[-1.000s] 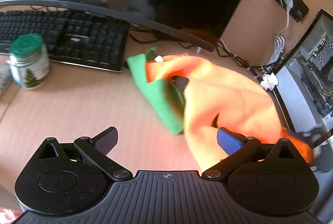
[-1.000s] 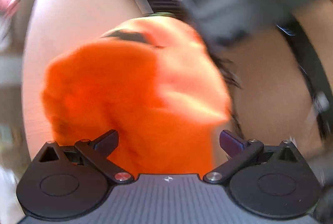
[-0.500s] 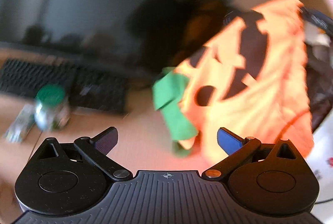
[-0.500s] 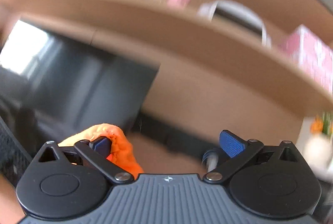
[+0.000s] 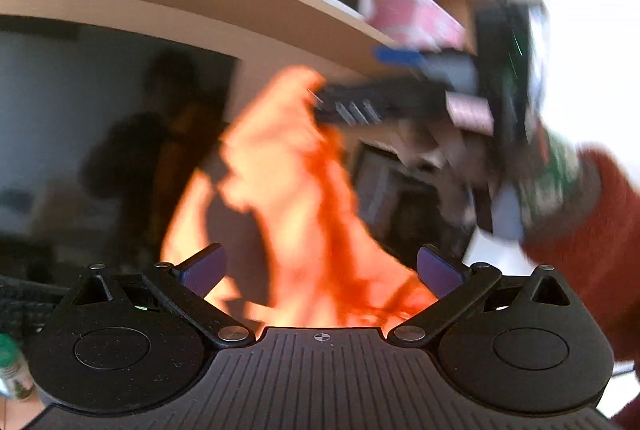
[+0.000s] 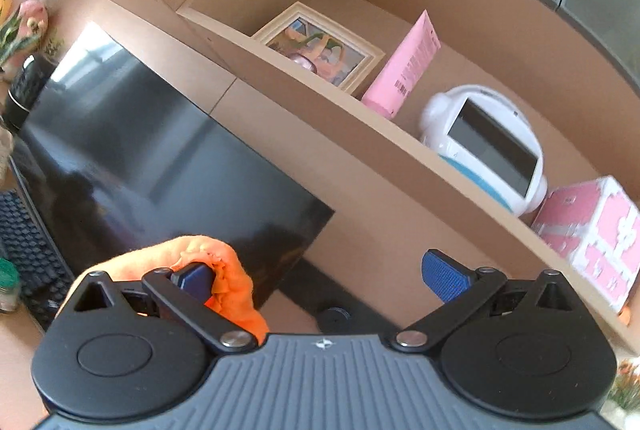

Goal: Fold clothes

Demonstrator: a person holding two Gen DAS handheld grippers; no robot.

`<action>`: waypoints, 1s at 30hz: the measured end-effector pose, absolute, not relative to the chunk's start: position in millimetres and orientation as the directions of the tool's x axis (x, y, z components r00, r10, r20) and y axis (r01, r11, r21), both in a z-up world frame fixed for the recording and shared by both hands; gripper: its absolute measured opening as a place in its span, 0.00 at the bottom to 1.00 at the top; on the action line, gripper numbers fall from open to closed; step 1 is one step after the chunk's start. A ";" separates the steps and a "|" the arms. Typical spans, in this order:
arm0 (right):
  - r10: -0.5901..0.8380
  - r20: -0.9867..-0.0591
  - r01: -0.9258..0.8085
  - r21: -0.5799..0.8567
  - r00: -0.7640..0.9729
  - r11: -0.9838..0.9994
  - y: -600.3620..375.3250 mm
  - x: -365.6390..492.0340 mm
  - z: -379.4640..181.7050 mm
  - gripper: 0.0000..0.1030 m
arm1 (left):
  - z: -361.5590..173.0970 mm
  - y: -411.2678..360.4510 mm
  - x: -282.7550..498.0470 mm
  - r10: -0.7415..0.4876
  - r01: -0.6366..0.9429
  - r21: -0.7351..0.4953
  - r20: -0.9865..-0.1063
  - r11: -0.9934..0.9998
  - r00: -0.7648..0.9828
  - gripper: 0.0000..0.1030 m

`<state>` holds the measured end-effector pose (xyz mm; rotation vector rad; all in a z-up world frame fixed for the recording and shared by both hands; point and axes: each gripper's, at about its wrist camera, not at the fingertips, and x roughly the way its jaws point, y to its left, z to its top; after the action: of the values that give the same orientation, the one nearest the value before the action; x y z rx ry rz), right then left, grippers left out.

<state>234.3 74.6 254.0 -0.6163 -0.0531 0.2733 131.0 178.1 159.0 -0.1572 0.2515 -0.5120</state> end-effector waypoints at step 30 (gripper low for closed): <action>0.249 -0.013 -0.231 -0.422 0.968 0.877 -35.0 162.3 199.7 1.00 | 156.0 231.6 222.1 0.092 0.012 0.494 -0.185 0.870 0.978 1.00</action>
<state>162.3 -35.0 199.7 -0.4346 -0.0424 0.2509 222.1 231.6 156.0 0.5156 0.2060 0.0421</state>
